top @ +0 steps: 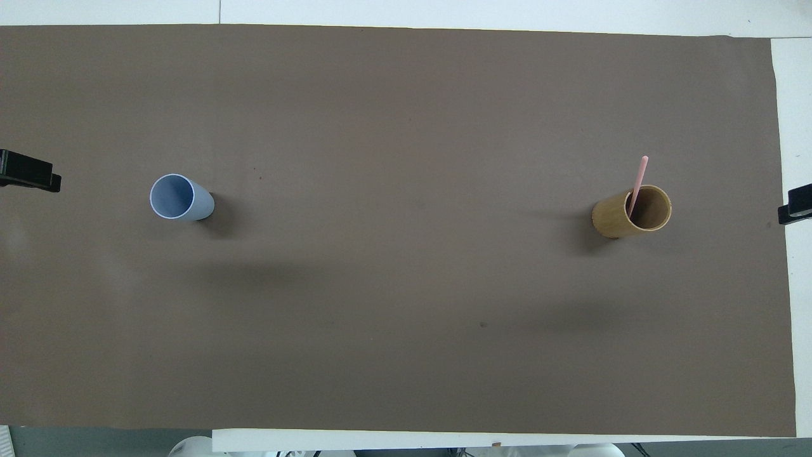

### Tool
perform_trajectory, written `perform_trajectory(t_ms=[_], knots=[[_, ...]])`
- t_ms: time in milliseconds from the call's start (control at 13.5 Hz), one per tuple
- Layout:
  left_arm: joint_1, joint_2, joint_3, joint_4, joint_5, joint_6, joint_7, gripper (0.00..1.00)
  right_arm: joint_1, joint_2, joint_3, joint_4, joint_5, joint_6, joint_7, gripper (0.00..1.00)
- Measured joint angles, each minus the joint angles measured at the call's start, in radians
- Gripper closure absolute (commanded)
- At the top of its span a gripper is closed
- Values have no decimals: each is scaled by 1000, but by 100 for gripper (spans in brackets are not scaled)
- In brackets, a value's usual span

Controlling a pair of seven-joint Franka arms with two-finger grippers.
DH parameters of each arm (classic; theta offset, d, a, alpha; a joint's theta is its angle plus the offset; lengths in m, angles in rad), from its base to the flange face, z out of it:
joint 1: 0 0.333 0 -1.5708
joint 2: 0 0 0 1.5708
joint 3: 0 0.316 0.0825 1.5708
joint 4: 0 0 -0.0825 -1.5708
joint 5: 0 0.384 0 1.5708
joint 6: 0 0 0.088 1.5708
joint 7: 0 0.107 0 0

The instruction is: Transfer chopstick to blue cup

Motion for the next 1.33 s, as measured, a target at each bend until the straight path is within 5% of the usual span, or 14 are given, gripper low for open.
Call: perform_trajectory(t_ms=[1333], knots=[[-9, -3, -17, -23, 0, -2, -7, 0, 0, 0, 1, -1, 0, 0, -2, 0]])
